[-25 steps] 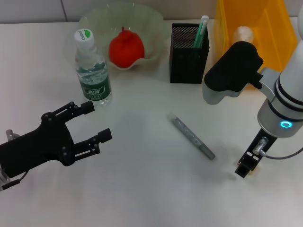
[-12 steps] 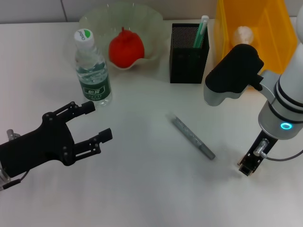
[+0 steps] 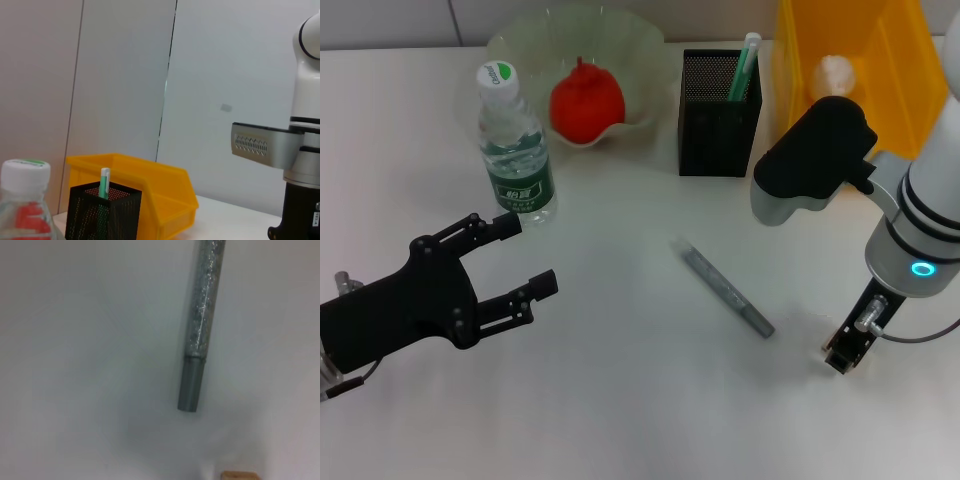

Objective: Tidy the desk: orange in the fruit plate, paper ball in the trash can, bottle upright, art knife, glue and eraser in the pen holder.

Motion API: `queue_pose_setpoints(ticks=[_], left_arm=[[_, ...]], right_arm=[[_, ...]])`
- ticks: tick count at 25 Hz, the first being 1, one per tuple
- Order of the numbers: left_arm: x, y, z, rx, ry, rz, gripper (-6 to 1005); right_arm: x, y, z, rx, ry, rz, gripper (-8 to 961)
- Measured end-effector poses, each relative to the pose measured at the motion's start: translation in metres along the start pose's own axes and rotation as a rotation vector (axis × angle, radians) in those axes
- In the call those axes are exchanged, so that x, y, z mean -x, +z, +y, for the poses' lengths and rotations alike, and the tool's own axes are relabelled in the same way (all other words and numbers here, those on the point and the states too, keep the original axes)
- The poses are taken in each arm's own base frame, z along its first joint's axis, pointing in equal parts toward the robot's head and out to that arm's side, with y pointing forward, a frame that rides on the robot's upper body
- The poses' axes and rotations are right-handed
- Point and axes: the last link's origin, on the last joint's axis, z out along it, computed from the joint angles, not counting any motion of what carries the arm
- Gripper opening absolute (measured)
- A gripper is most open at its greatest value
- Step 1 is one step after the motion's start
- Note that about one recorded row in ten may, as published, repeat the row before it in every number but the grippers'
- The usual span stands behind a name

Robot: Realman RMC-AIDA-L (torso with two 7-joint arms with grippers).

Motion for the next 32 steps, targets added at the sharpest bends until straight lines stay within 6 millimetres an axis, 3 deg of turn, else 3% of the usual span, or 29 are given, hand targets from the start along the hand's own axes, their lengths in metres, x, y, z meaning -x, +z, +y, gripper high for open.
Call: queue_pose_setpoints(ticks=[8,15,24,28,32], left_arm=[[-0.001,0.001,0.000,0.002,0.002,0.001,818],[-0.001,0.001,0.000,0.002,0.002,0.002,818],[0.001,0.001,0.000,-0.005,-0.009,0.005,817],[0.002,0.001,0.000,-0.009,-0.012,0.005,817],[0.004,0.001,0.001,-0.016,-0.020,0.007,818]], right_arm=[[0.001,0.002,0.000,-0.003,0.000,0.000,310],[0.008,-0.025,0.000,-0.038,-0.013,-0.112,242],[0.028,-0.088,-0.035,-0.185,0.077,-0.586,243],[0.040,-0.093,-0.050,-0.238,0.121,-0.778,243],[0.050,-0.084,-0.062,-0.271,0.152,-0.873,243]])
